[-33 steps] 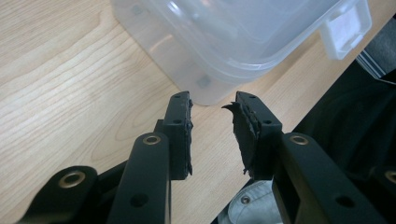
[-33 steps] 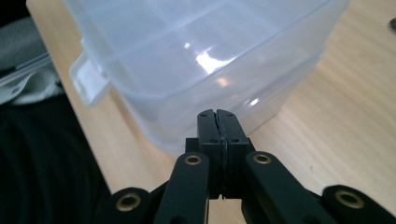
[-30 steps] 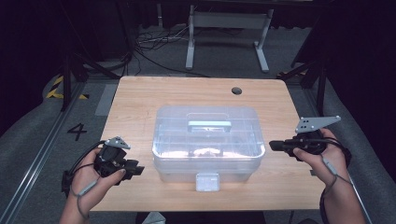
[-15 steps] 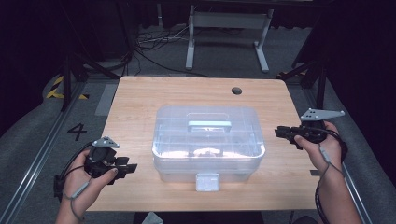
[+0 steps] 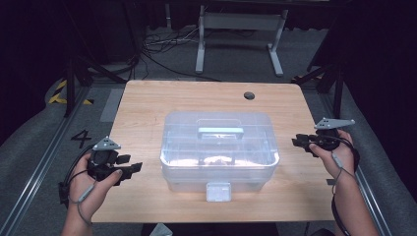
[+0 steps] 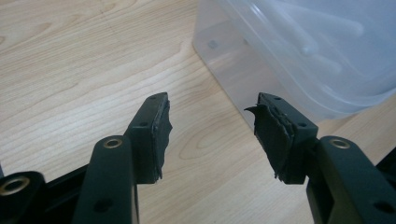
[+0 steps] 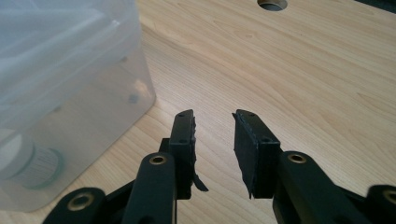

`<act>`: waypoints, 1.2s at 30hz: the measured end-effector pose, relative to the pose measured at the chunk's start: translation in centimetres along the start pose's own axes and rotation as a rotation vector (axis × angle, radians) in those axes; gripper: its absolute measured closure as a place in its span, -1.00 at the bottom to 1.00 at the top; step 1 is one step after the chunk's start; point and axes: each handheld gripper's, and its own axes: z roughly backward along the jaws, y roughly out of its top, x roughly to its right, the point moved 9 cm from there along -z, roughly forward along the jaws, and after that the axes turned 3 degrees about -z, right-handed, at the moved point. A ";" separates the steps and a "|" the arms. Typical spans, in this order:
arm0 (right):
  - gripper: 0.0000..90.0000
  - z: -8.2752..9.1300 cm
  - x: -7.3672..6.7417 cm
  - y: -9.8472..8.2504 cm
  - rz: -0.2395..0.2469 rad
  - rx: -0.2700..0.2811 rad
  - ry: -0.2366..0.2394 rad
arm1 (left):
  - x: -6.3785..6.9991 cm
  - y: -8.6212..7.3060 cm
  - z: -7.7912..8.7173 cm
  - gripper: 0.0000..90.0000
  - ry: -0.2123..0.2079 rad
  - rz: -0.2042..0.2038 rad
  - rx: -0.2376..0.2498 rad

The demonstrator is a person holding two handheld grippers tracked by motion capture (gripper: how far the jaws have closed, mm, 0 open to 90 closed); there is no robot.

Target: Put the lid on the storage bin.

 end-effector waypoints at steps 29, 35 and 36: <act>-0.19 -4.3 2.4 -6.0 -0.085 -0.004 -0.008 | -2.4 -0.4 -5.7 -0.25 -0.013 -0.085 -0.003; -0.27 -5.0 2.4 -6.9 -0.095 0.001 -0.004 | -2.5 -0.5 -6.8 -0.27 -0.015 -0.109 0.016; -0.27 -5.1 2.3 -7.1 -0.094 -0.001 -0.005 | -2.6 -0.4 -7.0 -0.27 -0.016 -0.116 0.024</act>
